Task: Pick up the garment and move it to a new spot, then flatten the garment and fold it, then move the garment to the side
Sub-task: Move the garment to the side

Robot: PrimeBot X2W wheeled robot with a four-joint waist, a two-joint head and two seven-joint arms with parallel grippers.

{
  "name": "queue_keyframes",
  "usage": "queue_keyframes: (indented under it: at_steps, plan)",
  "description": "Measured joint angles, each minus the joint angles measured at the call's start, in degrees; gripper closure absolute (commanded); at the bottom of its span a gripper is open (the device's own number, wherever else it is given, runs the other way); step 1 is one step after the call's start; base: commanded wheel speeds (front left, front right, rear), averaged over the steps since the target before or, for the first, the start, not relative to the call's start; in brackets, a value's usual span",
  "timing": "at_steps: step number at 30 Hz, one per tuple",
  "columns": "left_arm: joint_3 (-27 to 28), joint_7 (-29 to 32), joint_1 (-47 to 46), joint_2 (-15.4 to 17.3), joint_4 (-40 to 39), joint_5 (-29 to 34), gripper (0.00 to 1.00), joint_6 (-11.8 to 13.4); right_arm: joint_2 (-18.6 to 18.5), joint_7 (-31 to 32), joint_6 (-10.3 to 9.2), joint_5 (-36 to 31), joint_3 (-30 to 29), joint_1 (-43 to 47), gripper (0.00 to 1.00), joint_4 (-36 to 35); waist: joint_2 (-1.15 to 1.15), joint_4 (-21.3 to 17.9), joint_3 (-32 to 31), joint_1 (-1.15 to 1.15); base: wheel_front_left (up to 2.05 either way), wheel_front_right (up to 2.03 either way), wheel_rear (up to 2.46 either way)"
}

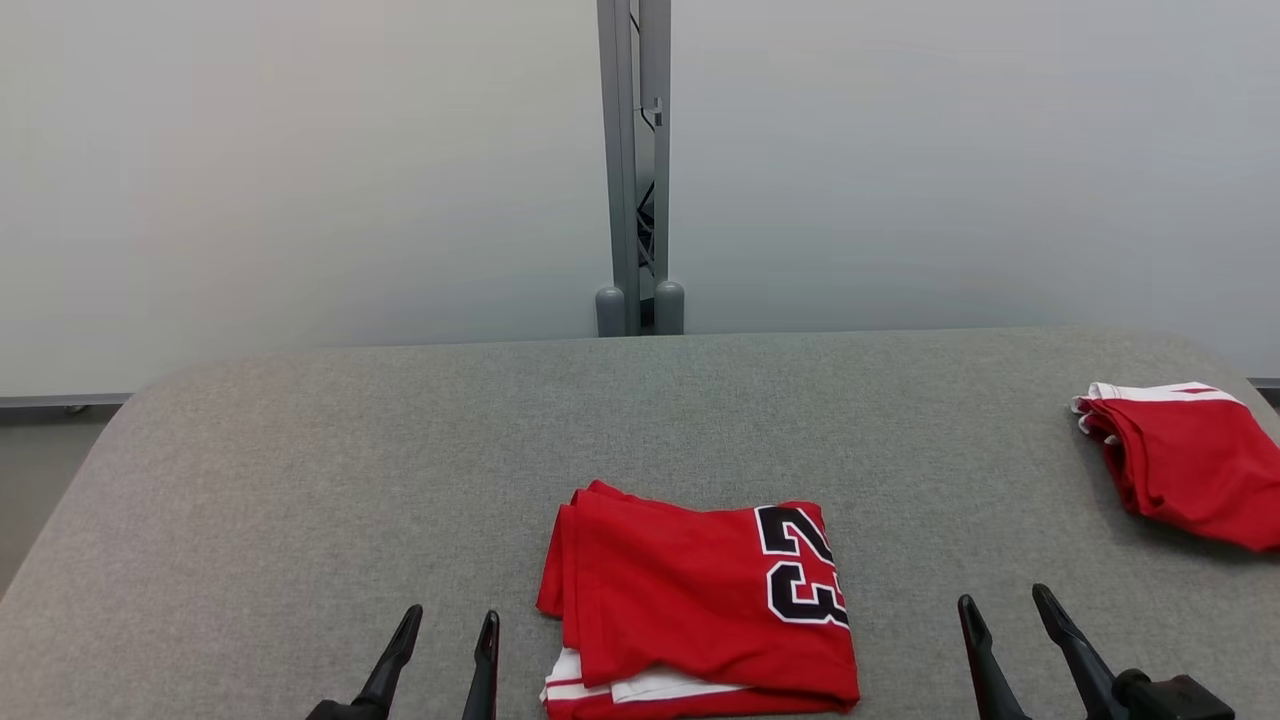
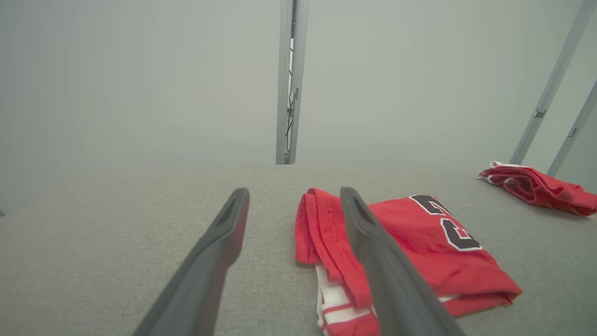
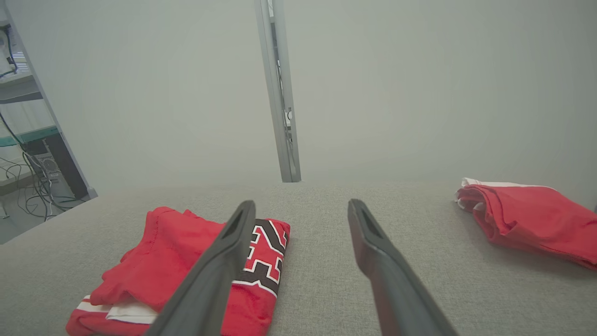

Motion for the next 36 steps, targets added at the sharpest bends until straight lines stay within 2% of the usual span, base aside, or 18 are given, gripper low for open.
queue_keyframes:
  at_steps: [20, 25, 26, 30, 32, 36]
  plan:
    - [0.5, 0.0, 0.6, -0.1, -0.7, -0.4, 0.00, -0.4, 0.5, 0.0, 0.00, 0.0, -0.3, 1.0, 0.00, 0.1, 0.00, 0.5, -0.1, 0.00, 0.00, 0.00, 0.00]
    - [0.3, 0.0, 0.5, -0.1, -0.9, -0.5, 0.00, -0.3, 0.4, 0.0, 0.00, 2.8, 1.5, -0.7, 0.00, 3.6, 0.00, 0.6, 0.9, 0.00, 0.00, 0.00, 0.00]
    - [0.3, 0.0, 0.5, -0.1, -0.9, -0.5, 0.00, -0.3, 0.4, 0.0, 0.00, 4.4, 2.2, -1.7, 0.00, 5.2, 0.00, 0.7, 1.2, 0.00, 0.00, 0.00, 0.00]
    - [-0.7, 0.0, -0.3, -0.2, -0.8, -0.3, 0.00, -0.8, -1.1, -0.1, 0.00, 20.3, 9.1, -7.4, 0.00, 13.6, 0.00, 2.1, 2.2, 0.00, 0.00, 0.00, 0.00]
    - [-1.0, 0.0, -0.8, -0.2, -0.9, -0.2, 0.00, -1.0, -2.6, 0.4, 0.00, 28.3, 12.5, -10.0, 0.00, 15.9, 0.00, 2.9, 2.7, 0.00, 0.00, 0.00, 0.00]
    - [-1.3, 0.0, -1.6, -0.2, -1.3, 0.2, 0.00, -1.4, -6.6, 1.6, 0.00, 38.6, 16.3, -14.5, 0.00, 20.7, 0.00, 4.9, 3.9, 0.00, 0.00, 0.00, 0.00]
